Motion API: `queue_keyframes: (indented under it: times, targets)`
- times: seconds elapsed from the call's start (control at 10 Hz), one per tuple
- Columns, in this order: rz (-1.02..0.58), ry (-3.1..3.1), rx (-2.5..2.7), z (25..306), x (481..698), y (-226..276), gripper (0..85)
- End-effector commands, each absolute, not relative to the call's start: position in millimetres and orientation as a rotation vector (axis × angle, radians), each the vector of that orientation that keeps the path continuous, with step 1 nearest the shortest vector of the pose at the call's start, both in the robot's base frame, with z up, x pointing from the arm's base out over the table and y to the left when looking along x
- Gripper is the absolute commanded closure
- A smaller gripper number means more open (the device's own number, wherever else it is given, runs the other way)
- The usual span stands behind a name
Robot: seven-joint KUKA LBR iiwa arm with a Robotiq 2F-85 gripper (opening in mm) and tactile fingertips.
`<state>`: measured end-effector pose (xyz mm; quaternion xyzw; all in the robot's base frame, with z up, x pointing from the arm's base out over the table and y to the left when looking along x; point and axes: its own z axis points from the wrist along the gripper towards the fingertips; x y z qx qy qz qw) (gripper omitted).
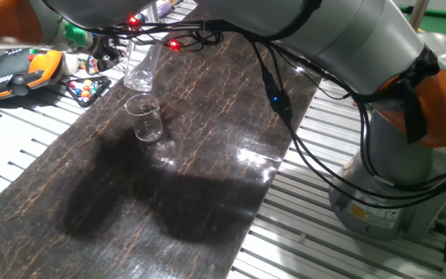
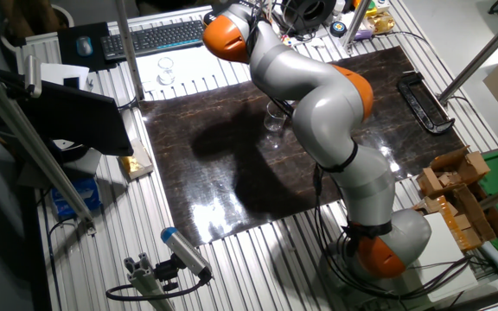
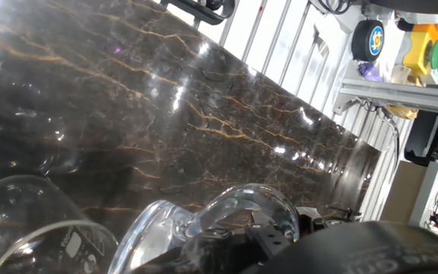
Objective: Pour the water from one cup into another empty cup
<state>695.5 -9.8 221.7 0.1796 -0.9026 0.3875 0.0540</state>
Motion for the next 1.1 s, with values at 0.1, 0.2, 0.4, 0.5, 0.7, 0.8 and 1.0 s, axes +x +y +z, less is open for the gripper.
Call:
queue_keyframes:
  times: [0.1, 0.2, 0.4, 0.5, 0.7, 0.8, 1.0]
  targets:
    - [1.164, -2.739, 0.557, 221.6, 695.3, -8.7, 84.3]
    - [1.157, -2.741, 0.558, 221.6, 695.2, -8.5, 84.3]
    - [1.157, -2.741, 0.558, 221.2, 695.0, -7.1, 84.3]
    - [1.153, -2.743, 0.559, 221.3, 694.9, -7.0, 84.3]
    - [1.153, -2.745, 0.555, 220.1, 695.2, -8.4, 84.3]
    - [1.161, -2.744, 0.551, 220.1, 695.2, -8.4, 84.3]
    - [1.124, -2.780, 0.530, 220.1, 695.2, -8.4, 84.3]
